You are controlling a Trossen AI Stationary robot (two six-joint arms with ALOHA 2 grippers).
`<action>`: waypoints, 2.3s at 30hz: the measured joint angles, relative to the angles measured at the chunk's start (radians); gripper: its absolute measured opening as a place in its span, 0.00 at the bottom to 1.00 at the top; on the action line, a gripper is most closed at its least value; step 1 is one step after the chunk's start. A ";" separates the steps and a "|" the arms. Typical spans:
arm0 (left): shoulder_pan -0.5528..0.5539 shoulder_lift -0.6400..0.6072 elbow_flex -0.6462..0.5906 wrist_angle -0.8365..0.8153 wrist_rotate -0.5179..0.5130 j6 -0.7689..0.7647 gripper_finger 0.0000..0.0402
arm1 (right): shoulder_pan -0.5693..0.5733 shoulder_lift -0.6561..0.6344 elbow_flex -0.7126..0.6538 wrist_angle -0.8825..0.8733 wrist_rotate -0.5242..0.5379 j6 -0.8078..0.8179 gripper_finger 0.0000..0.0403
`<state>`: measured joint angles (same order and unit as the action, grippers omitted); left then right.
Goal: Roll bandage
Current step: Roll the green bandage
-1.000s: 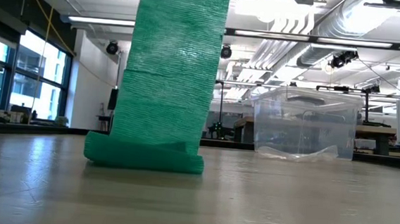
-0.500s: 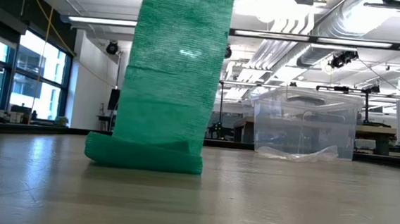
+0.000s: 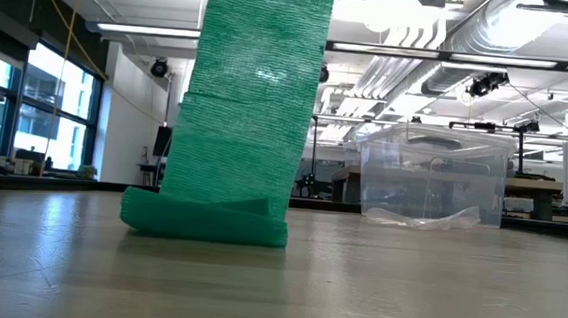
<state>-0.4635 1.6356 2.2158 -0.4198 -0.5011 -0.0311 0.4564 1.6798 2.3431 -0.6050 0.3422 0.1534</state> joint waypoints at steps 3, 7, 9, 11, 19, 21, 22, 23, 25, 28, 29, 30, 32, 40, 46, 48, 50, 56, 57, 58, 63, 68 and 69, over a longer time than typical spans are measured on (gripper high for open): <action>0.001 0.001 0.000 -0.005 0.013 0.014 0.06 | 0.000 0.000 0.000 -0.005 -0.001 -0.007 0.02; -0.004 0.001 0.000 0.003 0.006 0.061 0.03 | -0.001 0.001 0.000 -0.012 0.000 -0.037 0.09; -0.010 -0.001 -0.001 -0.001 -0.004 0.074 0.03 | -0.001 -0.003 0.000 -0.031 -0.001 -0.027 0.17; -0.016 -0.007 -0.002 -0.016 -0.008 0.077 0.02 | -0.001 -0.006 0.000 -0.052 0.001 -0.027 0.25; -0.042 -0.053 -0.004 -0.037 -0.068 0.059 0.01 | 0.025 -0.024 -0.002 -0.067 -0.013 -0.154 0.49; -0.043 -0.070 -0.003 -0.024 -0.077 0.040 0.01 | 0.030 -0.026 -0.001 -0.064 -0.066 -0.181 0.49; -0.043 -0.080 -0.002 -0.022 -0.083 0.032 0.01 | 0.032 -0.026 -0.002 -0.061 -0.082 -0.190 0.50; -0.041 -0.085 0.000 -0.021 -0.095 0.026 0.01 | 0.033 -0.023 -0.002 -0.061 -0.089 -0.197 0.50; -0.040 -0.092 0.001 -0.021 -0.099 0.024 0.01 | 0.035 -0.022 -0.002 -0.061 -0.074 -0.208 0.50; -0.041 -0.095 -0.002 -0.028 -0.091 0.008 0.01 | 0.036 -0.017 -0.002 -0.060 0.044 -0.224 0.50; -0.042 -0.098 -0.003 -0.030 -0.085 0.000 0.01 | 0.035 -0.017 -0.002 -0.060 0.107 -0.225 0.50; -0.043 -0.104 -0.003 -0.029 -0.082 -0.011 0.01 | 0.035 -0.015 -0.002 -0.060 0.165 -0.216 0.50; -0.042 -0.116 -0.002 -0.023 -0.073 -0.026 0.01 | 0.028 -0.008 -0.002 -0.057 0.225 -0.199 0.50; -0.041 -0.112 -0.003 -0.030 -0.007 -0.074 0.02 | -0.013 0.058 -0.003 0.029 0.166 -0.263 0.50; -0.041 -0.117 -0.001 -0.029 0.000 -0.115 0.02 | -0.047 0.076 -0.002 0.087 0.255 -0.267 0.50; -0.041 -0.114 -0.001 -0.033 0.002 -0.116 0.02 | -0.055 0.076 -0.002 0.104 0.254 -0.265 0.50; -0.041 -0.114 -0.001 -0.033 0.010 -0.118 0.02 | -0.059 0.075 -0.002 0.120 0.225 -0.264 0.50; -0.041 -0.112 -0.004 -0.032 0.062 -0.146 0.03 | -0.076 0.086 -0.002 0.159 0.076 -0.259 0.50; -0.041 -0.110 -0.004 -0.034 0.076 -0.152 0.03 | -0.080 0.092 -0.002 0.162 0.084 -0.259 0.50; -0.041 -0.106 -0.004 -0.033 0.090 -0.158 0.03 | -0.084 0.096 -0.001 0.161 0.097 -0.260 0.50; -0.041 -0.095 -0.004 -0.037 0.134 -0.200 0.03 | -0.097 0.116 -0.001 0.161 0.123 -0.294 0.46; -0.042 -0.086 -0.005 -0.052 0.177 -0.242 0.03 | -0.097 0.114 -0.001 0.171 0.206 -0.355 0.25; -0.043 -0.086 -0.005 -0.058 0.182 -0.253 0.03 | -0.095 0.114 -0.001 0.181 0.229 -0.373 0.19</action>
<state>-0.5064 1.5494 2.2112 -0.4780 -0.3187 -0.2839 0.3610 1.7935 2.3417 -0.4244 0.5710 -0.2194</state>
